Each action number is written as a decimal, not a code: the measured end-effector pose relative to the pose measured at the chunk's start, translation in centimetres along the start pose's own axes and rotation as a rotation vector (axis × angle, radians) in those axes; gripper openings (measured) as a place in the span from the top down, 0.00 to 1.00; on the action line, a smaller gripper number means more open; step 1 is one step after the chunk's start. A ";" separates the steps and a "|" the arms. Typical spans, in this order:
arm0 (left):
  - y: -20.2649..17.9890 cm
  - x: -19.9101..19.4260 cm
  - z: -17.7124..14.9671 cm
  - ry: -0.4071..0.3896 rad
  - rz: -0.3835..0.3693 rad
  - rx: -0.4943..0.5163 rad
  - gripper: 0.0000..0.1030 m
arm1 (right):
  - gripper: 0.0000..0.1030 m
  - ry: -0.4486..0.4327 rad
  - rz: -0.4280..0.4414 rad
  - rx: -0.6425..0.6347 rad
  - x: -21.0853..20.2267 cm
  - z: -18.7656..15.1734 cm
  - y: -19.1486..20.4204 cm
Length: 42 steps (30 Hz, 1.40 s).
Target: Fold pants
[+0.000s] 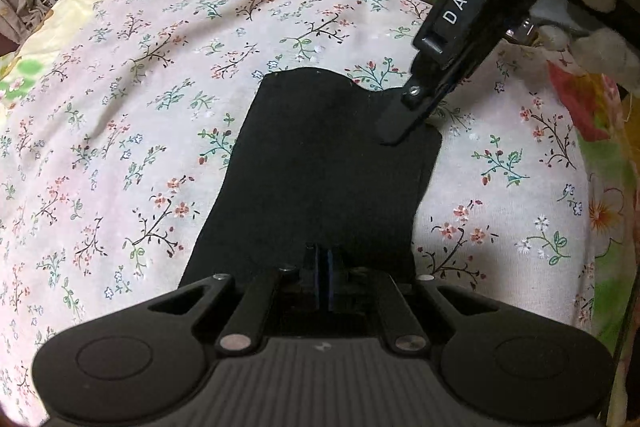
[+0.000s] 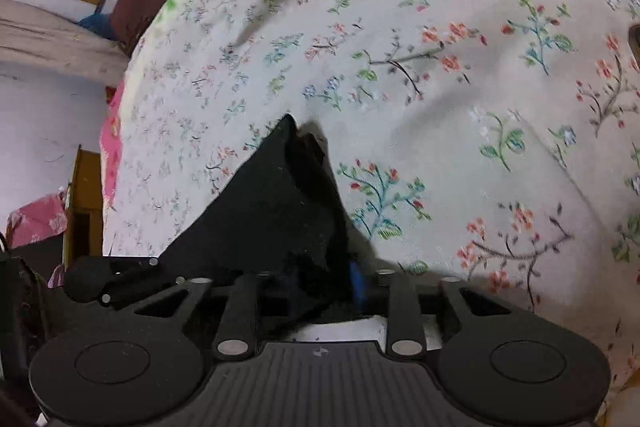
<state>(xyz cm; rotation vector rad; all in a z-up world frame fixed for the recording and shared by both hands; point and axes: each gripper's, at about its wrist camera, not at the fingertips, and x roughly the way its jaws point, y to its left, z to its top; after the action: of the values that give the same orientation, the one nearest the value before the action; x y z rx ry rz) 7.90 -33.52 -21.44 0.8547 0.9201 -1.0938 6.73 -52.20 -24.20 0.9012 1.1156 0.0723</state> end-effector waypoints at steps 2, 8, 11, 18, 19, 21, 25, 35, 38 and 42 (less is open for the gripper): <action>-0.3 -0.3 0.3 -0.018 -0.012 0.018 0.84 | 1.00 -0.033 0.038 -0.032 -1.3 -0.4 1.2; -1.8 -0.9 1.6 -0.085 -0.030 0.099 0.86 | 1.00 -0.029 0.137 -0.019 -3.9 -2.3 4.2; -2.3 -0.6 2.0 -0.099 -0.077 0.124 0.90 | 1.00 -0.057 0.099 0.018 -5.1 -2.3 3.0; -5.9 1.1 2.8 -0.120 -0.116 0.219 0.85 | 1.00 -0.071 -0.021 0.026 -6.4 -1.1 0.5; -5.5 0.8 2.9 -0.111 -0.136 0.185 0.85 | 1.00 -0.082 -0.013 0.035 -6.1 -0.9 0.1; -4.5 0.4 2.7 -0.088 -0.154 0.140 0.85 | 1.00 -0.103 0.014 0.047 -5.6 -0.4 -0.9; -2.8 -0.6 2.1 -0.057 -0.132 0.095 0.85 | 1.00 -0.056 0.030 0.025 -3.1 0.7 -2.2; -2.8 -1.3 3.5 -0.123 -0.141 0.088 0.70 | 0.90 -0.009 0.105 0.068 -4.2 -1.5 -2.8; -3.8 -1.0 3.8 -0.134 -0.123 0.135 0.69 | 0.83 -0.034 0.123 0.063 -4.2 -1.4 -2.6; -5.3 -0.6 3.5 -0.147 -0.044 0.175 0.60 | 0.82 -0.012 0.213 0.093 -2.4 -0.6 -1.9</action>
<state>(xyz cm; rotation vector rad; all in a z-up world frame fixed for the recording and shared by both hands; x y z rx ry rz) 3.34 -37.75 -20.20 0.8868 0.7312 -1.2714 4.39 -54.20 -23.79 1.1010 1.0149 0.1913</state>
